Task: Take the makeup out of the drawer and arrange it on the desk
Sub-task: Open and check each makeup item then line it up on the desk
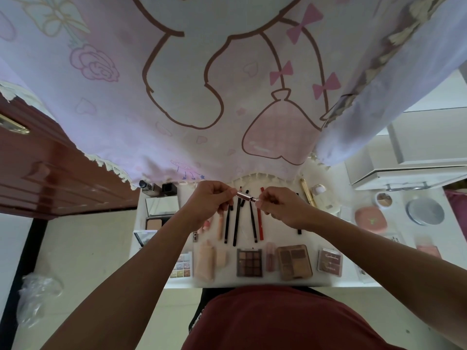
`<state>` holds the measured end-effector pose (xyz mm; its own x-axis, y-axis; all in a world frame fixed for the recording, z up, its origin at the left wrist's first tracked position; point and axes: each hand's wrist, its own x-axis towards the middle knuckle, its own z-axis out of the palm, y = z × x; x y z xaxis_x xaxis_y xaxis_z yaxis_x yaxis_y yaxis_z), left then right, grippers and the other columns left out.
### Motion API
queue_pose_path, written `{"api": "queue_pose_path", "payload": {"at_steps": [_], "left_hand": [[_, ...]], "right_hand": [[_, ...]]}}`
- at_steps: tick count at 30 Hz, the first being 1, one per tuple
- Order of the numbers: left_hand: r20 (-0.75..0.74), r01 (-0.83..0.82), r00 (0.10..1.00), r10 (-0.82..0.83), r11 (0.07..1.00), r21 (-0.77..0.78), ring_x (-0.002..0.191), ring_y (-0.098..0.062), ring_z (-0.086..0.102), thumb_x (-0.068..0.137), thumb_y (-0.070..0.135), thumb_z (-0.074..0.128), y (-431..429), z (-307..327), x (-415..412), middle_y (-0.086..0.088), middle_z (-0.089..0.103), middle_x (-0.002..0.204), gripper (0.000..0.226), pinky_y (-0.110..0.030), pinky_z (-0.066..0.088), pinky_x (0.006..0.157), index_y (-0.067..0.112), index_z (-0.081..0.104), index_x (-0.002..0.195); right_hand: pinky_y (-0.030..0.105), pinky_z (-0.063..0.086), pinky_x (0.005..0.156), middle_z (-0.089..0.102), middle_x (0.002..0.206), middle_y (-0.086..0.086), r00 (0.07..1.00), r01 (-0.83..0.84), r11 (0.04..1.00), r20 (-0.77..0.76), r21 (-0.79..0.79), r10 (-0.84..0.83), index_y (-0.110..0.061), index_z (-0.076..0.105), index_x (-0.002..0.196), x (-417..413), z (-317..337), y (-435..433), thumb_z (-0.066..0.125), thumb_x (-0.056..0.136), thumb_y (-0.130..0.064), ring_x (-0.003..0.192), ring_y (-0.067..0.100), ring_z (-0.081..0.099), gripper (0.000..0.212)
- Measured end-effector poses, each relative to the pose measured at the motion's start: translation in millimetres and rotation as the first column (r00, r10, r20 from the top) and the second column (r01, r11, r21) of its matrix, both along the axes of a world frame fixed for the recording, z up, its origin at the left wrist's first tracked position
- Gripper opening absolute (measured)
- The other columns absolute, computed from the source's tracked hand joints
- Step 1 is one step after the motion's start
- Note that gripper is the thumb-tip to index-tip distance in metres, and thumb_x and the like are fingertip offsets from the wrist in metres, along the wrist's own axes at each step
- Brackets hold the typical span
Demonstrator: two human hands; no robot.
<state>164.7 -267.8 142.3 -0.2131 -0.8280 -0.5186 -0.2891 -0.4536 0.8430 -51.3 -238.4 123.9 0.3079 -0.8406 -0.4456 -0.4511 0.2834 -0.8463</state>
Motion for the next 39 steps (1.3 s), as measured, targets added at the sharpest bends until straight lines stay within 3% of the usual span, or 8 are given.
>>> {"api": "queue_pose_path", "payload": {"at_steps": [5, 14, 19, 24, 29, 32, 37, 39], "left_hand": [[0.01, -0.008, 1.0, 0.008, 1.0, 0.005, 0.051, -0.012, 0.05, 0.093, 0.01, 0.062, -2.0, 0.0, 1.6, -0.014, 0.064, 0.073, 0.013, -0.02, 0.043, 0.049, 0.0, 0.067, 0.088], [-0.003, -0.075, 0.997, 0.075, 0.997, 0.022, 0.059, -0.014, 0.059, 0.091, 0.01, 0.064, -5.8, -8.3, -1.3, -0.012, 0.067, 0.075, 0.01, -0.022, 0.05, 0.053, 0.003, 0.069, 0.088], [-0.032, -0.115, 0.993, 0.117, 0.992, 0.053, 0.067, -0.017, 0.065, 0.089, 0.005, 0.065, -10.9, -17.5, -17.7, -0.013, 0.068, 0.077, 0.011, -0.023, 0.057, 0.061, -0.003, 0.07, 0.094], [0.02, -0.131, 0.991, 0.13, 0.989, 0.067, 0.069, -0.022, 0.065, 0.087, 0.002, 0.067, -22.9, -35.7, -39.4, -0.017, 0.068, 0.079, 0.004, -0.033, 0.059, 0.072, 0.003, 0.07, 0.085], [0.168, -0.023, 0.986, 0.018, 0.999, 0.03, 0.066, -0.019, 0.065, 0.085, 0.001, 0.068, -41.7, -55.8, -68.7, -0.014, 0.069, 0.077, 0.012, -0.034, 0.058, 0.072, 0.009, 0.069, 0.076], [0.287, 0.09, 0.954, -0.085, 0.996, -0.004, 0.068, -0.022, 0.067, 0.082, 0.006, 0.071, -54.3, -72.2, -85.3, -0.014, 0.071, 0.079, 0.007, -0.035, 0.056, 0.068, 0.011, 0.069, 0.077], [0.418, 0.296, 0.876, -0.241, 0.952, -0.071, 0.055, -0.005, 0.059, 0.081, 0.006, 0.071, -69.7, -92.6, -112.3, -0.003, 0.068, 0.08, 0.007, -0.021, 0.049, 0.063, 0.007, 0.073, 0.087], [0.422, 0.337, 0.862, -0.28, 0.939, -0.066, 0.045, 0.001, 0.057, 0.081, 0.007, 0.072, -73.9, -102.0, -120.2, -0.002, 0.067, 0.085, 0.012, -0.011, 0.047, 0.053, 0.004, 0.073, 0.092]], "right_hand": [[0.029, 0.04, 0.059, 0.057, 0.074, 0.004, 1.0, 0.009, 1.0, 0.016, -0.023, -0.009, -0.018, 0.06, 0.096, -2.8, -6.8, 0.8, 0.066, 0.092, -0.028, 0.062, 0.012, 0.046, 0.012], [0.022, 0.048, 0.062, 0.062, 0.079, -0.006, 0.998, 0.059, 0.997, -0.036, -0.043, -0.06, -0.02, 0.061, 0.093, -12.4, -18.7, 5.9, 0.068, 0.091, -0.027, 0.063, 0.007, 0.059, 0.01], [0.024, 0.047, 0.072, 0.064, 0.084, -0.009, 0.979, 0.058, 0.991, -0.187, -0.119, -0.08, -0.029, 0.063, 0.088, -21.1, -29.4, 13.1, 0.068, 0.088, -0.038, 0.077, 0.008, 0.058, 0.01], [0.028, 0.05, 0.075, 0.06, 0.086, -0.015, 0.932, 0.067, 0.986, -0.343, -0.154, -0.117, -0.032, 0.065, 0.089, -25.6, -39.8, 18.9, 0.069, 0.086, -0.044, 0.08, 0.004, 0.056, 0.013], [0.033, 0.053, 0.073, 0.062, 0.074, -0.013, 0.916, 0.126, 0.988, -0.372, -0.089, -0.15, -0.029, 0.067, 0.087, -26.3, -60.9, 22.9, 0.07, 0.085, -0.043, 0.07, 0.007, 0.06, 0.014], [0.028, 0.048, 0.071, 0.068, 0.085, -0.007, 0.887, 0.169, 0.983, -0.424, -0.07, -0.182, -0.022, 0.071, 0.093, -24.4, -73.5, 20.9, 0.069, 0.086, -0.04, 0.081, 0.012, 0.062, 0.019], [0.027, 0.045, 0.07, 0.07, 0.091, -0.002, 0.84, 0.225, 0.974, -0.505, -0.008, -0.198, -0.018, 0.071, 0.093, -22.3, -92.0, 13.9, 0.065, 0.087, -0.035, 0.084, 0.017, 0.061, 0.019], [0.028, 0.047, 0.069, 0.071, 0.09, 0.0, 0.823, 0.246, 0.969, -0.531, 0.011, -0.203, -0.015, 0.072, 0.092, -22.3, -98.8, 12.0, 0.064, 0.086, -0.032, 0.084, 0.018, 0.063, 0.02]]}}
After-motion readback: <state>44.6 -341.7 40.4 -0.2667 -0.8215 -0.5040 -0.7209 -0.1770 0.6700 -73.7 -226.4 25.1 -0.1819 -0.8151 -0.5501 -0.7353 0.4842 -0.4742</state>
